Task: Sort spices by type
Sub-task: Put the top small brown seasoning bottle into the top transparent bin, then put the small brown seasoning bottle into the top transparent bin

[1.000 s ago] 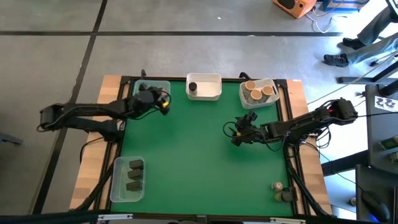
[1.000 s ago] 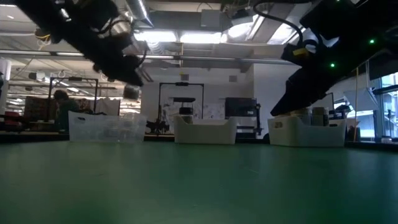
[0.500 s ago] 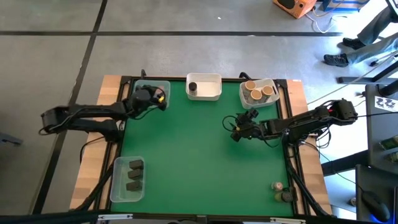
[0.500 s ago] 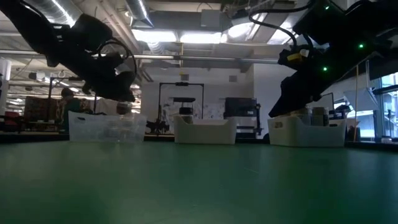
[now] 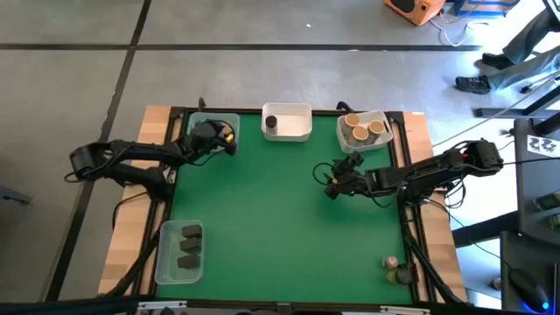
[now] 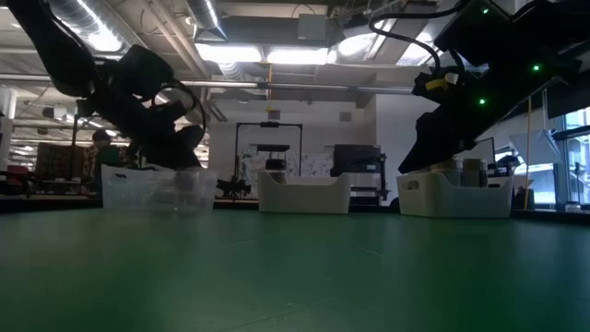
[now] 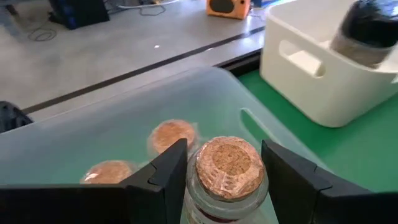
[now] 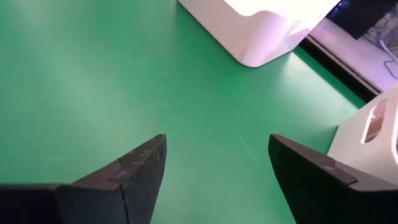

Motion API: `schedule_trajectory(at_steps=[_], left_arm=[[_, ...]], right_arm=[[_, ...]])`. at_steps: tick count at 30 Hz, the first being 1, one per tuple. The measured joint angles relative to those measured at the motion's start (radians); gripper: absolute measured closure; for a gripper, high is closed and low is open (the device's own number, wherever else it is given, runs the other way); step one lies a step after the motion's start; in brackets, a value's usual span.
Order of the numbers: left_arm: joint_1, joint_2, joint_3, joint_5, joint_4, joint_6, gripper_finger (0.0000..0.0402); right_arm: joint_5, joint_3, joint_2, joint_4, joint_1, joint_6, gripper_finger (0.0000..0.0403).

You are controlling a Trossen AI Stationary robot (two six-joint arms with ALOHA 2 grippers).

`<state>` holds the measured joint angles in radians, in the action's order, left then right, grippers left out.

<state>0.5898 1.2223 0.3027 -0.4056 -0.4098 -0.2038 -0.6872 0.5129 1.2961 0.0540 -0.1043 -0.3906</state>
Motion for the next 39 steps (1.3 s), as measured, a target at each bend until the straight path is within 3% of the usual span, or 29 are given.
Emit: schedule_trajectory(at_steps=[22, 32, 39], left_arm=[[0.014, 0.102, 0.002, -0.004, 0.001, -0.008, 0.0234], [0.013, 0.090, 0.002, 0.000, 0.013, -0.027, 0.0151], [0.012, -0.015, 0.014, 0.007, 0.078, 0.003, 0.0143]], right_arm=[[0.018, 0.000, 0.000, 0.000, 0.000, -0.002, 0.0120], [0.032, 0.000, 0.000, 0.000, 0.000, -0.002, 0.0120], [0.045, 0.000, 0.000, 0.000, 0.000, -0.001, 0.0120]])
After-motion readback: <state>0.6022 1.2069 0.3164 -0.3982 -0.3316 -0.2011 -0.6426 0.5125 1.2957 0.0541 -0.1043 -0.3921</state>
